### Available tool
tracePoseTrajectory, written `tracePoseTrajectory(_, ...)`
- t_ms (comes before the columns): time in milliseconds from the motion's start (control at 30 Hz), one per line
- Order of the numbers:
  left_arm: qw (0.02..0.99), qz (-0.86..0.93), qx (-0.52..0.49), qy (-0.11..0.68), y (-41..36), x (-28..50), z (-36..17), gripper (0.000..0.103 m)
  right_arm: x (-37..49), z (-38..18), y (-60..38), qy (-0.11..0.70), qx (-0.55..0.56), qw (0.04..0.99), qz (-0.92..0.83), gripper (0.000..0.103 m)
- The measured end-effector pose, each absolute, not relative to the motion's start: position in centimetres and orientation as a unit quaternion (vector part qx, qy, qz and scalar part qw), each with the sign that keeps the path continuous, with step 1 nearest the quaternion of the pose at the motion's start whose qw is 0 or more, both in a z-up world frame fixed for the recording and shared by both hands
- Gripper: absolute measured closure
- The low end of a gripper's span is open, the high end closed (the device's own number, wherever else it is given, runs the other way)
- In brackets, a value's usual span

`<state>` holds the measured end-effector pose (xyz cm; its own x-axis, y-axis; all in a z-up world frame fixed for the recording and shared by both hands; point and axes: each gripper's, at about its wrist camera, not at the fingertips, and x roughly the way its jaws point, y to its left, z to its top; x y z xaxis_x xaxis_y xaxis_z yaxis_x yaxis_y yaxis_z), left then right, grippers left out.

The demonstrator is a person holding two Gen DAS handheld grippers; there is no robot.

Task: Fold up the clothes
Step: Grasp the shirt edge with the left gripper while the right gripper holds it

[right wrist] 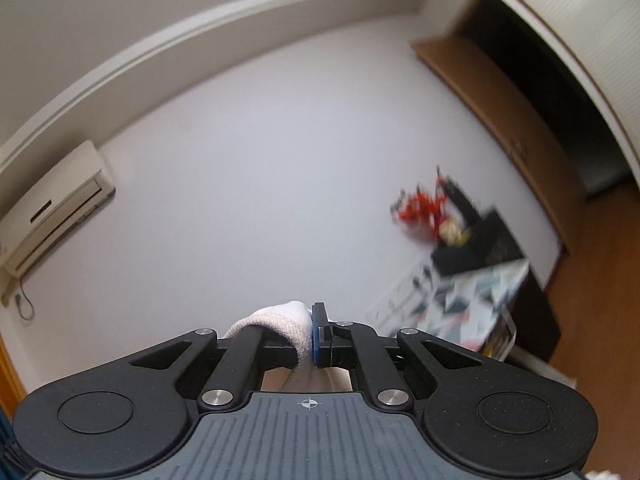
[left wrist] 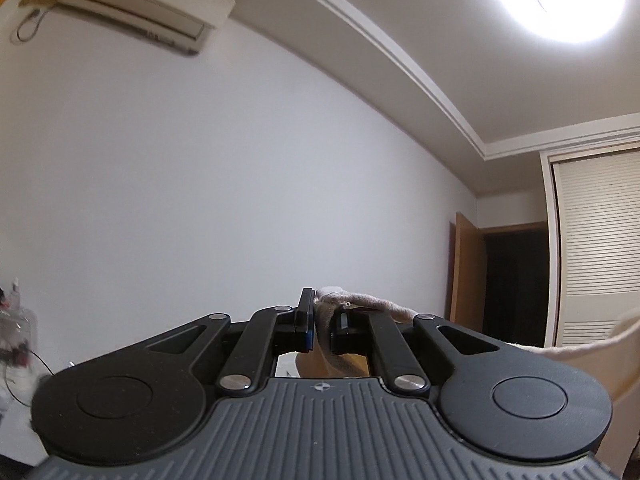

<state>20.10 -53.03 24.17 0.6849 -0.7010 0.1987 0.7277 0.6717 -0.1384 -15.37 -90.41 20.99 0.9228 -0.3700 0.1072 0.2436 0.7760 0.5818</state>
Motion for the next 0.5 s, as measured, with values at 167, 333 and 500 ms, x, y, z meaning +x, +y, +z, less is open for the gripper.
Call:
tracePoseTrajectory(167,0.904,-0.418,-0.084,-0.045,-57.7,23.4,22.9,0.095,-11.8,21.8,-94.8,-0.126,0.22,0.95,-0.181,0.098)
tracePoseTrajectory(333,0.907,-0.413,-0.066,-0.043,-61.3,29.0,24.2,0.095,-4.3,22.7,-101.3,-0.121,0.252,0.945,-0.169,0.099)
tracePoseTrajectory(500,0.912,-0.388,-0.077,-0.108,-63.3,34.8,27.0,0.095,5.2,25.8,-105.8,-0.143,0.23,0.952,-0.142,0.099)
